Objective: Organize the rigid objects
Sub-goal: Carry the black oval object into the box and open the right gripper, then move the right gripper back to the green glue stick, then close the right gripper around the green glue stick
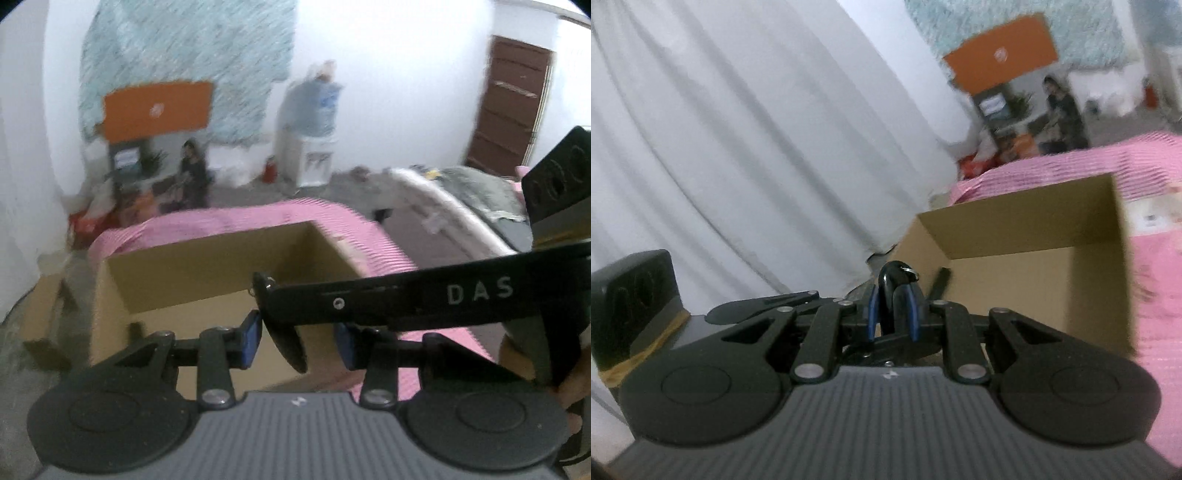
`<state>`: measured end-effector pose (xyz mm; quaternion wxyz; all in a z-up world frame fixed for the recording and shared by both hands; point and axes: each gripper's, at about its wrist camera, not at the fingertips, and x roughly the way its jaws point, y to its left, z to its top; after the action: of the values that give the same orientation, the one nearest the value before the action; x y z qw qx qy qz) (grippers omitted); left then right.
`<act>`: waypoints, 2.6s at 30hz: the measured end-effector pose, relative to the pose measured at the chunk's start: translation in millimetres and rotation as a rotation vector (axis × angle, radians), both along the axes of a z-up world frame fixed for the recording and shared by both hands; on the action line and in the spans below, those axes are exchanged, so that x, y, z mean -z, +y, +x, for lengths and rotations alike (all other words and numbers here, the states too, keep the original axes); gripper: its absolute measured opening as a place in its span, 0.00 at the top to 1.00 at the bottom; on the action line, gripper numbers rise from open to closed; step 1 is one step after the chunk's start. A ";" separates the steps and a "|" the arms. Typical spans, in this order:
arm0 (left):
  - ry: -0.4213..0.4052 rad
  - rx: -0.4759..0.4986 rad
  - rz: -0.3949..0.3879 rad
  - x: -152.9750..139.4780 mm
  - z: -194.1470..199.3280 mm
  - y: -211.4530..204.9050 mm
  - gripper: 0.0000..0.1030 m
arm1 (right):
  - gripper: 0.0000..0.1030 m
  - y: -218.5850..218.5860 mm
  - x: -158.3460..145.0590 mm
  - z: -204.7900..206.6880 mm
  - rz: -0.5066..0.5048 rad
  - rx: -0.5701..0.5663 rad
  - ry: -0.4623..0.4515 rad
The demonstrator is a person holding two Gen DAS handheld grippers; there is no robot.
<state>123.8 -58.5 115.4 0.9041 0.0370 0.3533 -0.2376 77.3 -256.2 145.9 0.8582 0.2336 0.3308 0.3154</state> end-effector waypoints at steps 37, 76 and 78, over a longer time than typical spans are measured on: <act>0.087 -0.139 0.033 1.7 89.4 63.7 0.25 | 0.78 42.7 35.4 136.2 0.033 0.043 0.223; 0.149 0.286 0.186 156.7 -100.1 -77.7 0.61 | 0.82 -37.2 152.2 -99.7 -0.268 0.136 0.259; 0.151 0.292 0.187 158.2 -99.2 -78.6 0.61 | 0.83 -38.0 153.8 -98.1 -0.255 0.139 0.269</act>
<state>24.6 -137.1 -42.8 0.8235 0.1536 0.4318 -0.3344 -20.8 -294.3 -7.9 0.8485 0.1854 0.4630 0.1769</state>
